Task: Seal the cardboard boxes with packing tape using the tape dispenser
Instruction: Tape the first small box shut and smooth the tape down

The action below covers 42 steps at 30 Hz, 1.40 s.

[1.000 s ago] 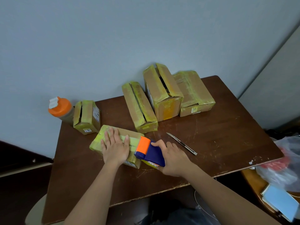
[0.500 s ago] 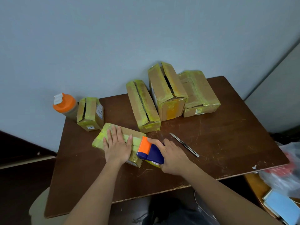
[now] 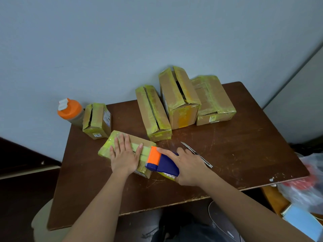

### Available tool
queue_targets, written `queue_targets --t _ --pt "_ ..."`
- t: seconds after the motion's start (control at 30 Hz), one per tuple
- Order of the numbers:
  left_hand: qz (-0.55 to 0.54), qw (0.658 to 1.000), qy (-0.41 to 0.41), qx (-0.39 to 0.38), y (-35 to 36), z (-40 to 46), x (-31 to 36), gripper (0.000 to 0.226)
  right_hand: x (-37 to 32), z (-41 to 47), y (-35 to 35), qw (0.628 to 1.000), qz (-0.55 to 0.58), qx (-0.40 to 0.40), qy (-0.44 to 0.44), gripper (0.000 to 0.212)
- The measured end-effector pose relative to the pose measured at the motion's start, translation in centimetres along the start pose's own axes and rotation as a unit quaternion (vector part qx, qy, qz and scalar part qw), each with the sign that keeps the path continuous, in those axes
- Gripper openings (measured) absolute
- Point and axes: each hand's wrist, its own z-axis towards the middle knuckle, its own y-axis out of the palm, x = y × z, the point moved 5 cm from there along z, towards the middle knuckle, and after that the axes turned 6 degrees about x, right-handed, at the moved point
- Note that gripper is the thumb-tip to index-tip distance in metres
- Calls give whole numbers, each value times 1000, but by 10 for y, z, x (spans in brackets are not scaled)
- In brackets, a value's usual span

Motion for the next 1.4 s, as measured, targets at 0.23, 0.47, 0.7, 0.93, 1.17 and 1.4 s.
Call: queue_targets --t 0.23,0.47,0.7,0.93,1.17,1.4 --pt "0 1000 0 -9 -1 0 1 78 8 -7 1 999 22 -30 14 118" --pt "17 1000 -11 -13 1 3 4 78 33 -31 1 995 14 -77 58 118" --pt "10 999 -16 -34 -3 2 7 87 30 -28 -5 997 -14 -56 43 97" --pt "22 997 -27 -68 -8 -2 17 123 13 -13 -30 994 -90 -59 8 80" --pt "27 997 -22 -62 -9 -5 18 125 -16 18 -46 976 -179 -125 -13 63" --pt "18 998 -21 -60 -9 -7 16 124 -4 28 -19 923 -257 -285 40 29"
